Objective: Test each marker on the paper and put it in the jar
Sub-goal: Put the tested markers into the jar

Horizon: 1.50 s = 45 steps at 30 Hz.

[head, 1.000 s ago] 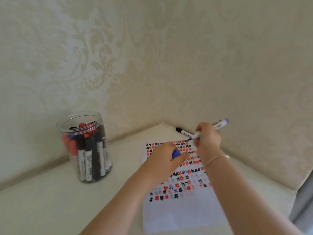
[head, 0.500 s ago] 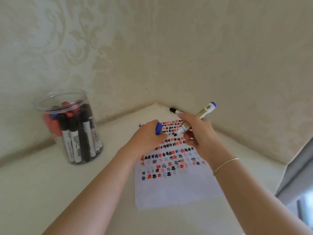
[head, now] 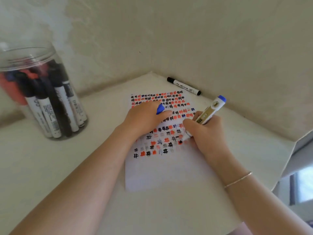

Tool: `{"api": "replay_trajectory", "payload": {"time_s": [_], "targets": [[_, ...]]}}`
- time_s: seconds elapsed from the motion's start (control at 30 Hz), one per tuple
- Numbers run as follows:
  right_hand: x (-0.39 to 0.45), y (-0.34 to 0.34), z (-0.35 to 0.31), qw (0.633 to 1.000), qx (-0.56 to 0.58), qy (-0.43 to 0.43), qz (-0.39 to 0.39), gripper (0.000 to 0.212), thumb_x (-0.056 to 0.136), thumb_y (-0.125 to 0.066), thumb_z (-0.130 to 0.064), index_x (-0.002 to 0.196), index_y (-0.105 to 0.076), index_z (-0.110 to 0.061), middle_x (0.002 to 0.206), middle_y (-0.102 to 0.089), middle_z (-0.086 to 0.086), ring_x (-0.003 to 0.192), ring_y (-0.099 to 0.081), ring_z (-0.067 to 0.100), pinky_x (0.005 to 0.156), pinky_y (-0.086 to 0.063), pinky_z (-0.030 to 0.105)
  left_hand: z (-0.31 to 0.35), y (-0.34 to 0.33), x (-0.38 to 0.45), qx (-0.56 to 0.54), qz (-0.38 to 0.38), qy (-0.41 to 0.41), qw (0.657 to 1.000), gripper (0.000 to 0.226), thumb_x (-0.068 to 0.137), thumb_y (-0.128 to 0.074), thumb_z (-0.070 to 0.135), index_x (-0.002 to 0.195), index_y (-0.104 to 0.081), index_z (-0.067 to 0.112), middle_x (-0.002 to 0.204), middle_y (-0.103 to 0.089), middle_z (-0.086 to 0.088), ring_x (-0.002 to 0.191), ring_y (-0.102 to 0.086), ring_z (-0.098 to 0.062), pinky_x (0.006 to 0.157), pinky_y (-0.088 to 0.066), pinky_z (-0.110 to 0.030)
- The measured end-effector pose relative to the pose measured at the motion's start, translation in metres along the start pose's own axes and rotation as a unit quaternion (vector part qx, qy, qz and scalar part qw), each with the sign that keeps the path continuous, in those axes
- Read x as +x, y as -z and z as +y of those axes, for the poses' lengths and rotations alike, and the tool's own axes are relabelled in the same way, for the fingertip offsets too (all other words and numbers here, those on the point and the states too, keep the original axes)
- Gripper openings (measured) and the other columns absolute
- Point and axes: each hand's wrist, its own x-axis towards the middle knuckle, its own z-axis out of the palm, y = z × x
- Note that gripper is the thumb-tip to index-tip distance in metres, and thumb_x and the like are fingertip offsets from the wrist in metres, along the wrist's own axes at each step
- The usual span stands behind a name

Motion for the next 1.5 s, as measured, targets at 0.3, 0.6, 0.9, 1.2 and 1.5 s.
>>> {"api": "replay_trajectory", "payload": {"time_s": [0.3,0.6,0.9,1.2,1.5], "targets": [[-0.0018,0.0080,0.0021,0.999,-0.015,0.025,0.045,0.039,0.076,-0.057,0.005,0.049,-0.034,-0.012,0.031,-0.035,-0.015,0.028,-0.031,0.003,0.032,-0.024,0.011,-0.0001,-0.0002,-0.0001,0.022,0.001,-0.005,1.000,0.048,0.086,-0.050,0.062,0.068,-0.037,0.020,0.063,-0.041,0.002,0.054,-0.036,-0.015,0.053,-0.031,-0.029],[-0.0038,0.0081,0.0009,0.998,-0.036,0.028,0.031,0.046,0.078,-0.059,0.005,0.044,-0.037,-0.017,0.028,-0.035,-0.017,0.025,-0.036,0.001,0.030,-0.023,0.007,-0.0002,-0.0017,0.0001,0.012,0.007,-0.007,1.000,0.045,0.084,-0.052,0.061,0.072,-0.043,0.019,0.066,-0.046,0.000,0.056,-0.041,-0.016,0.053,-0.030,-0.028],[-0.0039,0.0050,0.0042,0.995,-0.078,0.034,0.046,0.041,0.075,-0.061,-0.001,0.048,-0.033,-0.015,0.031,-0.034,-0.013,0.028,-0.030,0.005,0.032,-0.024,0.014,-0.0006,-0.0021,0.0002,0.013,0.004,-0.007,1.000,0.044,0.083,-0.051,0.061,0.074,-0.046,0.018,0.066,-0.046,0.000,0.055,-0.040,-0.015,0.052,-0.029,-0.028],[-0.0073,0.0035,-0.0027,0.998,-0.054,0.009,0.014,0.041,0.077,-0.060,0.003,0.046,-0.043,-0.017,0.031,-0.042,-0.016,0.027,-0.039,0.001,0.031,-0.028,0.010,-0.0007,-0.0023,-0.0011,0.009,0.010,-0.009,1.000,0.045,0.084,-0.051,0.061,0.076,-0.047,0.017,0.066,-0.046,-0.001,0.055,-0.039,-0.016,0.052,-0.030,-0.028],[-0.0067,0.0061,-0.0021,0.998,-0.040,-0.014,0.036,0.028,0.075,-0.061,0.000,0.054,-0.043,-0.007,0.034,-0.042,-0.006,0.029,-0.035,0.006,0.032,-0.029,0.014,0.0008,-0.0004,-0.0026,0.011,-0.001,-0.006,1.000,0.043,0.084,-0.050,0.061,0.072,-0.042,0.020,0.066,-0.043,0.001,0.055,-0.037,-0.014,0.052,-0.029,-0.028]]}}
